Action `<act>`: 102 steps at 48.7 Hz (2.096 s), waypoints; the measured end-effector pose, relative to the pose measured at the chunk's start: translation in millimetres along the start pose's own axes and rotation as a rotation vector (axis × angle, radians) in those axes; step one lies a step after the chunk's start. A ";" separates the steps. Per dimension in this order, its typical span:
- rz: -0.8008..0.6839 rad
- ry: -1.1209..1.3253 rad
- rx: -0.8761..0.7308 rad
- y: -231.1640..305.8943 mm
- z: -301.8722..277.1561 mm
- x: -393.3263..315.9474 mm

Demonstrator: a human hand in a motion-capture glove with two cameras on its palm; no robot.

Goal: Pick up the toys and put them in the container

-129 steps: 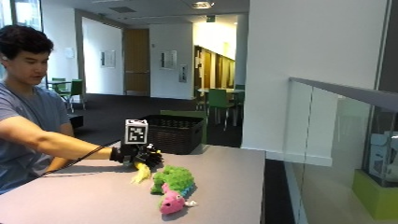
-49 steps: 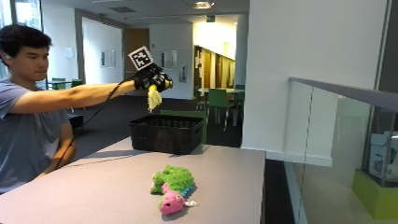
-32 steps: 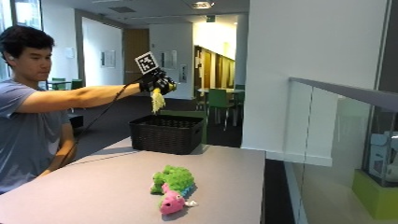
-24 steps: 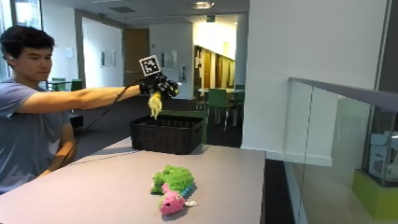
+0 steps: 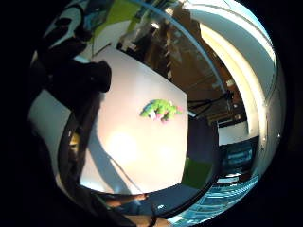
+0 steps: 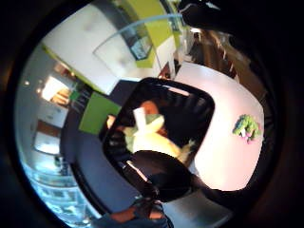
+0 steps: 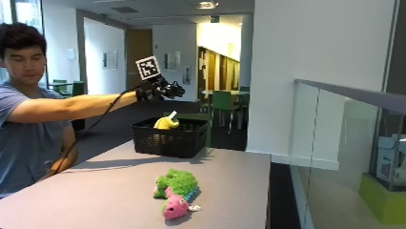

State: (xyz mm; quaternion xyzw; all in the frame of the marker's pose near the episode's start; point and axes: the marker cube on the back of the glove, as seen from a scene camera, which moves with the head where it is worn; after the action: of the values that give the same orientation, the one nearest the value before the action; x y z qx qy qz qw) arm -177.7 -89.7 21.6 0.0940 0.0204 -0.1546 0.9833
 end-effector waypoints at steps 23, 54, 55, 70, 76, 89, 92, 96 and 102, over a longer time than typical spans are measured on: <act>0.007 0.011 -0.036 -9.2 56.3 250.4; 0.122 -0.015 -0.371 -8.9 258.1 327.6; 0.127 -0.017 -0.393 -7.2 264.8 327.8; 0.092 -0.119 -0.574 12.8 307.5 313.9; 0.060 -0.122 -0.550 23.5 306.3 307.2; 0.070 -0.104 -0.244 51.1 290.7 284.3; 0.074 -0.100 -0.174 54.8 287.0 276.1; 0.131 -0.068 -0.117 59.8 282.2 270.7; 0.198 -0.026 -0.104 69.9 274.8 267.1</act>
State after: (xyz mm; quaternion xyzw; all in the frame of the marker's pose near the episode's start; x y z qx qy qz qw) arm 100.9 -157.1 285.3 0.0425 0.0063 -0.0567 0.9975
